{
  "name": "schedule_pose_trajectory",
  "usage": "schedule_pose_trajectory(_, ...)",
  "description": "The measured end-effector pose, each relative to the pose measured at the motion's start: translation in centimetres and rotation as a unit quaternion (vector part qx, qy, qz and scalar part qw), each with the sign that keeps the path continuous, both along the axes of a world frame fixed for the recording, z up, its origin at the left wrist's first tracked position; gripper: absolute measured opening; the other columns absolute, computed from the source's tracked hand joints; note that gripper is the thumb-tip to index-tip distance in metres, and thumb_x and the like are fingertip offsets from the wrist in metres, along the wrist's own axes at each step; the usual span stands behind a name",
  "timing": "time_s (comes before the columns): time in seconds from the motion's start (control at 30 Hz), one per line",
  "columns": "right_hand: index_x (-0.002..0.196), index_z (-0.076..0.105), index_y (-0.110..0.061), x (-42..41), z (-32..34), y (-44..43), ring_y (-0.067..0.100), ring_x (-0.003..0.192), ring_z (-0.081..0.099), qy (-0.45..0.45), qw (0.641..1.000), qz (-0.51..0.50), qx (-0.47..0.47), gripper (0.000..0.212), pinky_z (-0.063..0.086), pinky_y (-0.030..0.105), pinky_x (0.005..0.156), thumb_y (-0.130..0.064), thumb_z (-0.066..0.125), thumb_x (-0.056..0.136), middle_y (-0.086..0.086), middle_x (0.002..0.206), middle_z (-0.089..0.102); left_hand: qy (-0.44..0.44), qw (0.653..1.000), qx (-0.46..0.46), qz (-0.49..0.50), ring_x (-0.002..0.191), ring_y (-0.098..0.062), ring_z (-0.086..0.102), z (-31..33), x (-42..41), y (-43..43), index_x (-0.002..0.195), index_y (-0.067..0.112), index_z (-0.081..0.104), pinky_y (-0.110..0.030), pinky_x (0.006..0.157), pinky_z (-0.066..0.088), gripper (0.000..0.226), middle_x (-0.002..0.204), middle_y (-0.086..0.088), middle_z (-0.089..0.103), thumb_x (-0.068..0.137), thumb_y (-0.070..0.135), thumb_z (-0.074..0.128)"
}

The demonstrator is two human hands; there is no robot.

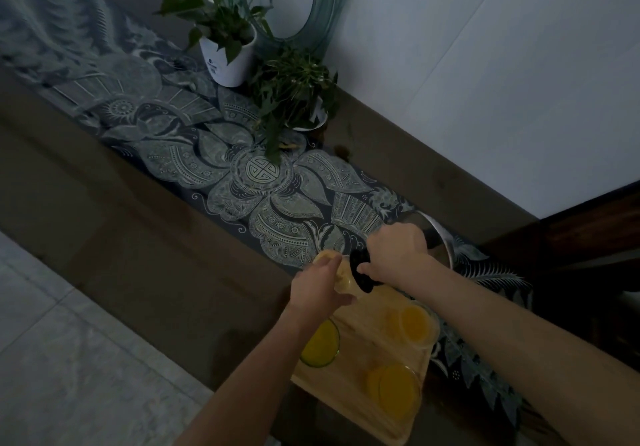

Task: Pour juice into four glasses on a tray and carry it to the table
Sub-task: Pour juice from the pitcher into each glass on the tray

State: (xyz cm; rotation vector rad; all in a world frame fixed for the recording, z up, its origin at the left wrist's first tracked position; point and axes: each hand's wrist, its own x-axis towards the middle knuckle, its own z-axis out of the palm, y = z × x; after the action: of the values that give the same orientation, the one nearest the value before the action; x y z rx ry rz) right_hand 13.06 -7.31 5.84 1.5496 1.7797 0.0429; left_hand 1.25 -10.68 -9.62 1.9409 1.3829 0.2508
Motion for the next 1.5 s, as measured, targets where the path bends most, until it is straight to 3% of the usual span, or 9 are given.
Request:
schedule_pose_trajectory(0.2, 0.109, 0.065, -0.019, -1.1, -0.2, -0.2, 0.022, 0.077, 0.053, 0.001, 1.000, -0.013, 0.001, 0.043, 0.044, 0.034, 0.065, -0.058, 0.054, 0.095, 0.003, 0.086, 0.052, -0.004, 1.000, -0.002, -0.003, 0.120, -0.027, 0.058, -0.2, 0.0, -0.2, 0.143, 0.027, 0.039, -0.050, 0.089, 0.052, 0.089, 0.136, 0.002, 0.058, 0.069, 0.056, 0.081)
schedule_pose_trajectory(0.43, 0.111, 0.063, -0.021, -1.0, 0.0, -0.2, 0.021, 0.077, 0.055, -0.003, 1.000, -0.013, -0.008, 0.044, 0.042, 0.033, 0.062, -0.060, 0.055, 0.094, 0.002, 0.090, 0.055, 0.000, 1.000, -0.014, -0.014, 0.124, -0.030, 0.056, -0.3, -0.3, -0.1, 0.147, 0.029, 0.035, -0.052, 0.094, 0.051, 0.092, 0.141, 0.001, 0.054, 0.072, 0.057, 0.080)
schedule_pose_trajectory(0.6, 0.106, 0.064, -0.021, -1.1, 0.3, 0.0, 0.021, 0.076, 0.056, -0.005, 1.000, -0.022, -0.012, 0.045, 0.042, 0.033, 0.062, -0.063, 0.055, 0.093, 0.000, 0.085, 0.054, 0.001, 1.000, -0.003, -0.016, 0.115, -0.029, 0.061, -0.2, -0.3, 0.0, 0.135, 0.030, 0.039, -0.052, 0.087, 0.054, 0.084, 0.129, 0.003, 0.059, 0.068, 0.055, 0.082)
schedule_pose_trajectory(0.97, 0.097, 0.061, -0.019, -1.1, 1.1, 0.1, 0.021, 0.075, 0.055, -0.008, 1.000, -0.026, -0.002, 0.045, 0.040, 0.033, 0.062, -0.064, 0.054, 0.093, 0.001, 0.076, 0.049, 0.010, 1.000, -0.006, -0.024, 0.120, -0.030, 0.058, -0.2, -0.4, 0.1, 0.148, 0.028, 0.034, -0.051, 0.090, 0.053, 0.093, 0.140, 0.000, 0.054, 0.072, 0.056, 0.079)
schedule_pose_trajectory(1.5, 0.109, 0.063, -0.018, -1.8, 1.4, -0.2, 0.021, 0.076, 0.055, -0.014, 0.999, -0.026, -0.011, 0.048, 0.043, 0.034, 0.062, -0.062, 0.054, 0.093, 0.002, 0.081, 0.051, -0.014, 1.000, 0.001, -0.008, 0.115, -0.029, 0.062, -0.2, -0.4, -0.2, 0.144, 0.030, 0.037, -0.053, 0.087, 0.055, 0.092, 0.135, 0.002, 0.059, 0.068, 0.055, 0.083)
